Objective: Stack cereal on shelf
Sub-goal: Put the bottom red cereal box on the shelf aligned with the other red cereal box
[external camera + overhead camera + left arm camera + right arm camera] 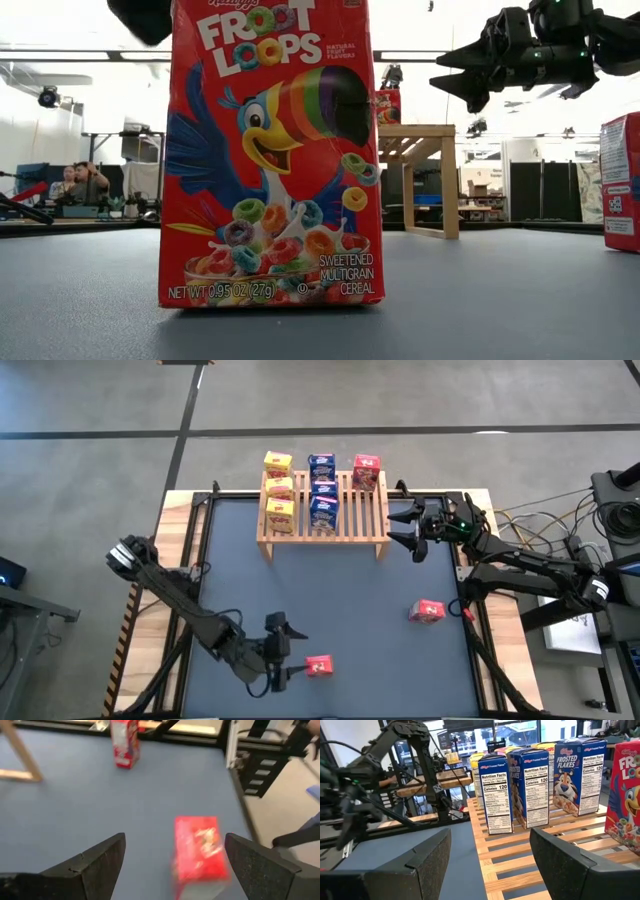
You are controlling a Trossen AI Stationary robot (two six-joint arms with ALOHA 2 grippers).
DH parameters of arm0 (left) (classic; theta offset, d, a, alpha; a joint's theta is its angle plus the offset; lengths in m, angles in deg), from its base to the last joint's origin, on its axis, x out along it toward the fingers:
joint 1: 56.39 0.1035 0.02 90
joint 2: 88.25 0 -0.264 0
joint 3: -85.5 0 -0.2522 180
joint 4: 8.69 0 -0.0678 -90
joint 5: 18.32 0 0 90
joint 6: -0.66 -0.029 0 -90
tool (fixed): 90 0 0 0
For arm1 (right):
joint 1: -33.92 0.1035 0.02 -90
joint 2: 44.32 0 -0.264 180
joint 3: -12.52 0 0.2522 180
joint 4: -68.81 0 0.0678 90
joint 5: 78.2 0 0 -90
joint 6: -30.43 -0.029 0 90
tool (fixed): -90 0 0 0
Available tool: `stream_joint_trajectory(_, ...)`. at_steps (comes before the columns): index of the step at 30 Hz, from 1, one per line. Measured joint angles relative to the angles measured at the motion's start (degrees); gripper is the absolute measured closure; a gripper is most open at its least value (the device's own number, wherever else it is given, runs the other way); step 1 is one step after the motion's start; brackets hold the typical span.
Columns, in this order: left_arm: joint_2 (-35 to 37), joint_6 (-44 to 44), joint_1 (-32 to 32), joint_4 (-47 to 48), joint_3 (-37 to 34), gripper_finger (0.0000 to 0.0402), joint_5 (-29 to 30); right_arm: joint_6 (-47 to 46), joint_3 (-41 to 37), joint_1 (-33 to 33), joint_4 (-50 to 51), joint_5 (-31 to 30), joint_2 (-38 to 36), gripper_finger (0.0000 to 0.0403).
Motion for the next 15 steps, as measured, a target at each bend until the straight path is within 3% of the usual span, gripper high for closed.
stream_joint_trajectory(8,-5.37,-0.18,-1.48,1.29,7.05,0.0077,-0.05,-1.33,0.0,-0.01,-0.16,0.0,0.0,0.0142)
stream_joint_trajectory(15,-4.52,3.08,-2.28,2.93,7.49,0.0077,0.49,-1.39,0.0,-0.02,-0.42,0.02,0.0,0.0142)
